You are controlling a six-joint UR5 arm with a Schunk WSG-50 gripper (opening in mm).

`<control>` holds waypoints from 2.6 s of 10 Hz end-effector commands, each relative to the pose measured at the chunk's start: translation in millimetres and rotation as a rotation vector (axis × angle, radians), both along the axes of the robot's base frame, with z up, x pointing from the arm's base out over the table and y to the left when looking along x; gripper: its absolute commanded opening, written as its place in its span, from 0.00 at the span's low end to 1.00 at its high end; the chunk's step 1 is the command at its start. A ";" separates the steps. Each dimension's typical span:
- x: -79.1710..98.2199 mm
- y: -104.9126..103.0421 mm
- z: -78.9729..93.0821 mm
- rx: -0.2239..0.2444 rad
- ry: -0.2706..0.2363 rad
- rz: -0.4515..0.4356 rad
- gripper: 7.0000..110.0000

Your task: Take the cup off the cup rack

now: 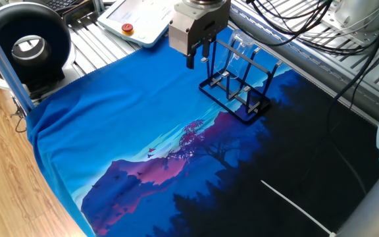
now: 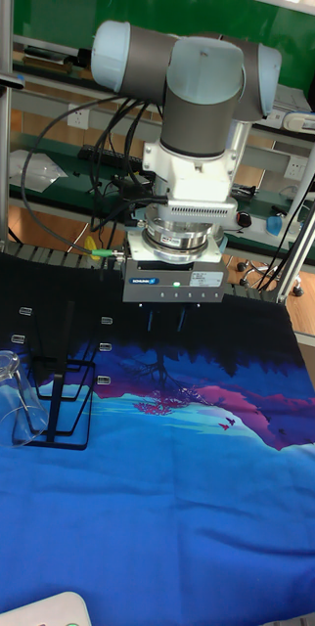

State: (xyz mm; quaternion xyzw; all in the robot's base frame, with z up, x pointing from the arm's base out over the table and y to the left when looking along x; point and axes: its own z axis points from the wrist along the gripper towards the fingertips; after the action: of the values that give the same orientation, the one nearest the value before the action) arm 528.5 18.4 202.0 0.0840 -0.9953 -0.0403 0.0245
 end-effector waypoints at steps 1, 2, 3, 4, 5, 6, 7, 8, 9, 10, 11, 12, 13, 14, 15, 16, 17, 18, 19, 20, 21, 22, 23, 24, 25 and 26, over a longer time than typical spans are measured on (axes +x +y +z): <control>-2.4 -4.3 3.0 0.018 -0.002 0.004 0.00; -1.9 -7.5 1.5 0.009 -0.003 0.004 0.00; -1.1 -9.6 0.7 0.004 -0.006 0.002 0.00; -0.2 -10.9 0.1 0.006 -0.011 0.002 0.00; -1.2 -12.7 0.1 0.006 -0.010 0.004 0.00; -4.3 -17.6 1.0 0.007 -0.008 0.019 0.00; -7.2 -22.0 -0.1 0.006 -0.002 0.033 0.00; -8.8 -25.6 -2.3 0.002 0.002 0.044 0.00; -9.6 -26.3 -3.0 0.001 0.004 0.048 0.00; -10.7 -27.5 -3.7 0.001 0.008 0.042 0.00; -12.3 -33.7 -5.7 -0.006 0.008 0.040 0.00; -12.2 -39.9 -8.2 -0.006 -0.001 0.041 0.00; -11.6 -42.2 -9.4 -0.001 -0.009 0.039 0.00; -10.6 -38.7 -9.7 0.020 -0.017 0.035 0.00; -9.5 -36.6 -9.4 0.027 -0.021 0.032 0.00; -9.2 -35.4 -9.0 0.029 -0.021 0.027 0.00; -8.6 -35.3 -9.1 0.027 -0.022 0.023 0.00; -8.2 -35.2 -9.2 0.027 -0.023 0.019 0.00; -7.8 -34.8 -9.0 0.028 -0.024 0.015 0.00; -7.3 -34.2 -9.1 0.030 -0.026 0.013 0.00; -7.1 -33.9 -9.2 0.029 -0.026 0.011 0.00; -6.8 -33.2 -9.0 0.028 -0.025 0.007 0.00; -6.7 -33.2 -9.0 0.027 -0.025 -0.002 0.00; -6.7 -33.6 -9.0 0.025 -0.024 -0.013 0.00; -7.4 -34.0 -9.0 0.023 -0.019 -0.030 0.00; -7.8 -34.0 -9.0 0.022 -0.016 -0.051 0.00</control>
State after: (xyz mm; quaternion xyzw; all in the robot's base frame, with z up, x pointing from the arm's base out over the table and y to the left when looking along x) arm 520.2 -18.1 191.5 0.0775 -0.9958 -0.0460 0.0151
